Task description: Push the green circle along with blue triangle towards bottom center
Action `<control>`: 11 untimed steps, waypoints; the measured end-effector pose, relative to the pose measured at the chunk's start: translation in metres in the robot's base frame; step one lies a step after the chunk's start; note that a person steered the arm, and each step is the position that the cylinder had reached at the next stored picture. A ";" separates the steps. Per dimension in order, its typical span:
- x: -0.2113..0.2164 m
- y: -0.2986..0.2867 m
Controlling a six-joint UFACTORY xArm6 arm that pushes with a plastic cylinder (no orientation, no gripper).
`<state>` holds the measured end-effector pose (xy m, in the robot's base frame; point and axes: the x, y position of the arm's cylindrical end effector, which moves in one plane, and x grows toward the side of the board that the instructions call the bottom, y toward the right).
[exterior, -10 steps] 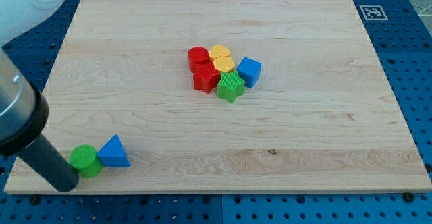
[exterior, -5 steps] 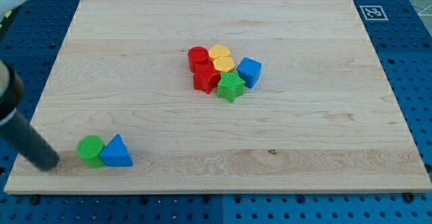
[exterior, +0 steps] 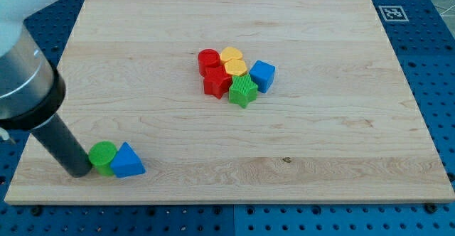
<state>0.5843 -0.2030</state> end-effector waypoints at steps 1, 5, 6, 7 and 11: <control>0.000 0.020; 0.018 0.073; 0.018 0.100; 0.017 0.120; -0.031 0.117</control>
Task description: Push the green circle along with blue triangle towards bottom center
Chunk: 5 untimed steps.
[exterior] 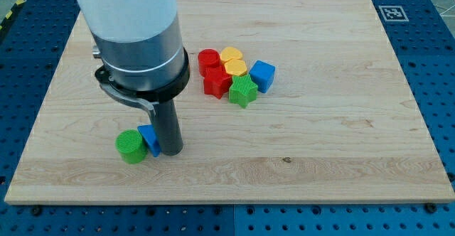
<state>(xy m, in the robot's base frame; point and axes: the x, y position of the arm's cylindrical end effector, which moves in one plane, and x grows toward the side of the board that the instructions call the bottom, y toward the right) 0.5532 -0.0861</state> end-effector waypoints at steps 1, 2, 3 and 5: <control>0.038 0.001; 0.064 -0.002; 0.054 -0.043; 0.013 -0.076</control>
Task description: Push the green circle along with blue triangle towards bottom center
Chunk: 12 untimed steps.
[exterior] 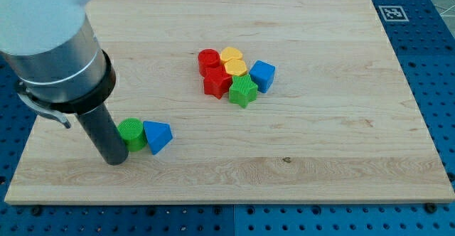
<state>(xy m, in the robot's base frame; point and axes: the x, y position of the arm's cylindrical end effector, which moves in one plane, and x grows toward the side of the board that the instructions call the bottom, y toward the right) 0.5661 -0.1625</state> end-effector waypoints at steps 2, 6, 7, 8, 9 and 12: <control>0.002 -0.031; -0.027 -0.013; -0.034 -0.013; -0.034 -0.004; -0.034 0.017; -0.030 0.081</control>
<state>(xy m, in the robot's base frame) 0.5361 -0.0815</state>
